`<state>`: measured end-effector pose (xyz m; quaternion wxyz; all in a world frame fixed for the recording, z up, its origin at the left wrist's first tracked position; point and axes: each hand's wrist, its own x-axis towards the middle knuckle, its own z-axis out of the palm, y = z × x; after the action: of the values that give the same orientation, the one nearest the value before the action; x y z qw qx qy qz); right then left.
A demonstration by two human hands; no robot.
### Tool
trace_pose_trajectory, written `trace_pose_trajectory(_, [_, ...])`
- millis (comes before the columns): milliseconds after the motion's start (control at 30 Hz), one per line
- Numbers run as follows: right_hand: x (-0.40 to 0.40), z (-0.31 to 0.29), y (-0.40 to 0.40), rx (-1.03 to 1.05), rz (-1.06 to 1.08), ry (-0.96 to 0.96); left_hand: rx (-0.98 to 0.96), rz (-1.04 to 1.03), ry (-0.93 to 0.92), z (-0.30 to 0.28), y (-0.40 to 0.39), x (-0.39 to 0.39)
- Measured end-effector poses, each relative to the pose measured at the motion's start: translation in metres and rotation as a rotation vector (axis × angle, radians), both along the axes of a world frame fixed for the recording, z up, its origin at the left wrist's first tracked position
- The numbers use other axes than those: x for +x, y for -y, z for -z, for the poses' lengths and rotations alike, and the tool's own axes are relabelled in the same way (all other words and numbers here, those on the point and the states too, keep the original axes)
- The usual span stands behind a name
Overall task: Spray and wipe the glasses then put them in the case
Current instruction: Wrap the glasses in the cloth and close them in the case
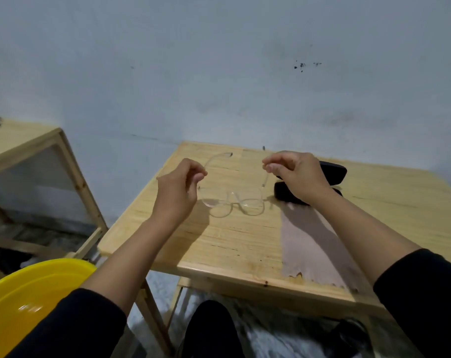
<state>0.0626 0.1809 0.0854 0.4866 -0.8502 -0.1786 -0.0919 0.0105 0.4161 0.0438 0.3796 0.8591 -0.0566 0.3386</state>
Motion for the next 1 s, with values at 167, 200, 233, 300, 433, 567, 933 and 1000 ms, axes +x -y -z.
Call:
trace_pose_trajectory(167, [-0.022, -0.004, 0.057, 0.091, 0.126, -0.024, -0.170, 0.108, -0.079, -0.005, 0.048, 0.006])
trace_pose_trajectory(200, [-0.028, -0.004, 0.068, 0.095, 0.148, -0.022, -0.170, 0.137, -0.091, -0.005, 0.058, 0.007])
trace_pose_trajectory(233, [-0.033, -0.003, 0.079, 0.099, 0.167, -0.019, -0.165, 0.165, -0.099, -0.005, 0.069, 0.008])
trace_pose_trajectory(300, [-0.043, 0.001, 0.099, 0.108, 0.199, -0.012, -0.152, 0.211, -0.108, -0.003, 0.088, 0.009])
trace_pose_trajectory(433, [-0.060, 0.011, 0.130, 0.092, 0.280, -0.026, -0.128, 0.285, -0.146, 0.005, 0.118, 0.008])
trace_pose_trajectory(567, [-0.067, 0.021, 0.145, 0.110, 0.319, -0.043, -0.096, 0.318, -0.174, 0.014, 0.133, 0.008])
trace_pose_trajectory(933, [-0.071, 0.037, 0.149, 0.129, 0.264, -0.073, -0.034, 0.315, -0.195, 0.024, 0.135, 0.004])
trace_pose_trajectory(1000, [-0.072, 0.038, 0.149, 0.136, 0.255, -0.069, -0.038, 0.318, -0.194, 0.025, 0.135, 0.003])
